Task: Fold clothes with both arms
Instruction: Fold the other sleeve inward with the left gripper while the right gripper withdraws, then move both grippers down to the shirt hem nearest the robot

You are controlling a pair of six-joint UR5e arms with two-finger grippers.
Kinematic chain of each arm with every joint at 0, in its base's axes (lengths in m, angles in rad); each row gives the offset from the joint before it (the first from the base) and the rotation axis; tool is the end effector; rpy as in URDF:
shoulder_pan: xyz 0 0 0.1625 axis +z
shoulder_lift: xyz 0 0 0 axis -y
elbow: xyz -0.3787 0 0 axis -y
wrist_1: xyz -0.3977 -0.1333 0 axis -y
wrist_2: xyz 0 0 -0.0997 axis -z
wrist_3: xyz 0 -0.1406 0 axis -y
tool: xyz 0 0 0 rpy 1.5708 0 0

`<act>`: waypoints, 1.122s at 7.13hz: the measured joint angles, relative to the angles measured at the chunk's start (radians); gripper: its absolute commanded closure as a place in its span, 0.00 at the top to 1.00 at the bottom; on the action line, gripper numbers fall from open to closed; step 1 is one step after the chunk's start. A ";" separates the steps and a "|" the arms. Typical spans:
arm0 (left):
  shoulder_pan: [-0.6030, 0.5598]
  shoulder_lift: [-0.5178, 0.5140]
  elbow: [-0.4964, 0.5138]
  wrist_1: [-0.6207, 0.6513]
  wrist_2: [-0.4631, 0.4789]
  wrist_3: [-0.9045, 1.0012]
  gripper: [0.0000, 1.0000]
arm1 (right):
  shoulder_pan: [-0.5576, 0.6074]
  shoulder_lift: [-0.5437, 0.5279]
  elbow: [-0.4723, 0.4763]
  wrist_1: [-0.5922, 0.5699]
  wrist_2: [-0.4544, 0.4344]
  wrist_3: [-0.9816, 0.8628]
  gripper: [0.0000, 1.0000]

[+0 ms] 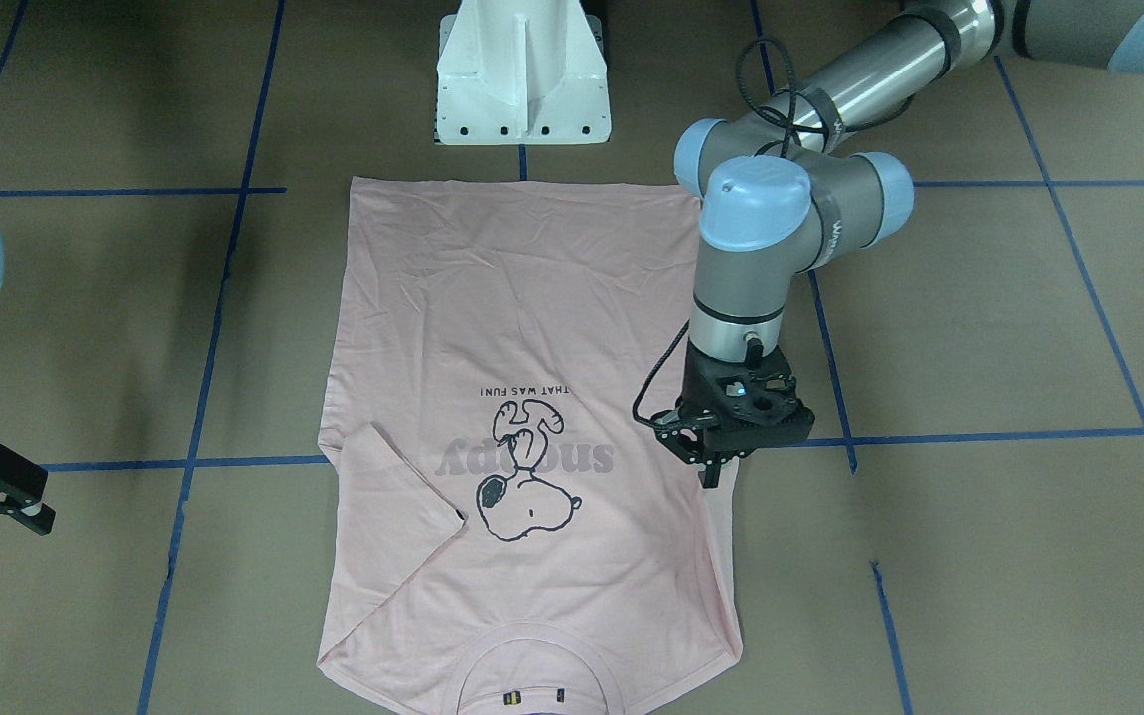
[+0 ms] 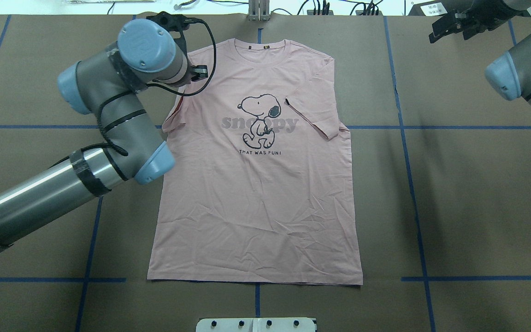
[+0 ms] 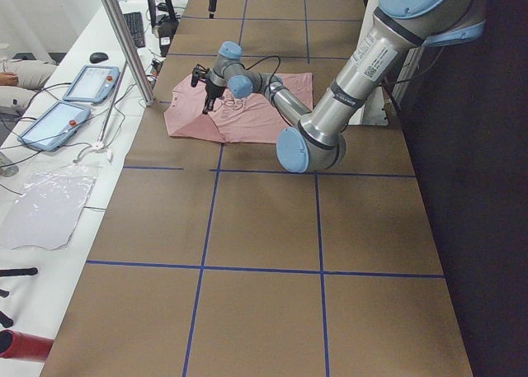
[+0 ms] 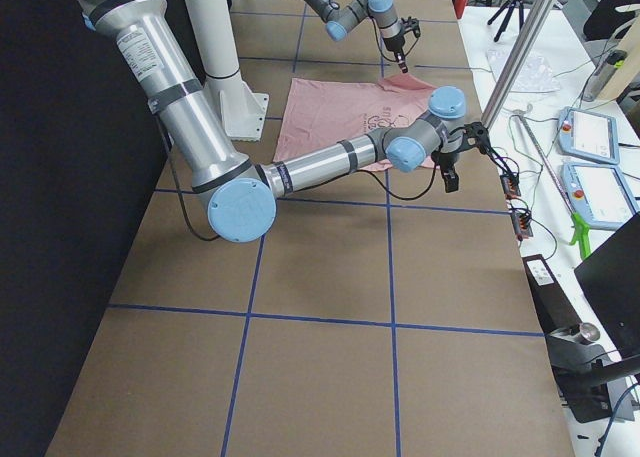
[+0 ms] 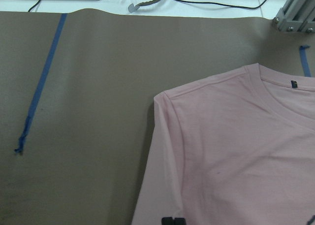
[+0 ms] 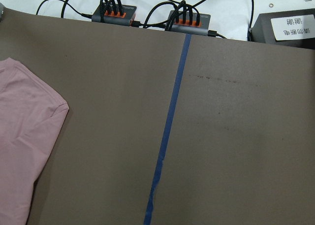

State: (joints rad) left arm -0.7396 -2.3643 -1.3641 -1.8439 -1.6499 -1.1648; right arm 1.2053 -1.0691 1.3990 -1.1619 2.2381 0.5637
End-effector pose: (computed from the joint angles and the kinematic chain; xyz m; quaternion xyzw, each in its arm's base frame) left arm 0.4882 -0.6108 0.2238 0.1955 0.3695 -0.1345 0.8984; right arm -0.2093 -0.6763 0.3802 0.1681 -0.4259 -0.0305 0.8885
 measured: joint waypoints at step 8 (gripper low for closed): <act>0.029 0.116 -0.268 -0.001 -0.103 0.140 1.00 | -0.208 -0.080 0.281 -0.018 -0.148 0.388 0.97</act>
State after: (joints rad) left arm -0.7111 -2.2487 -1.6321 -1.8446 -1.7525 -1.0253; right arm 0.9971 -1.1493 1.6802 -1.1799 2.0897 0.9514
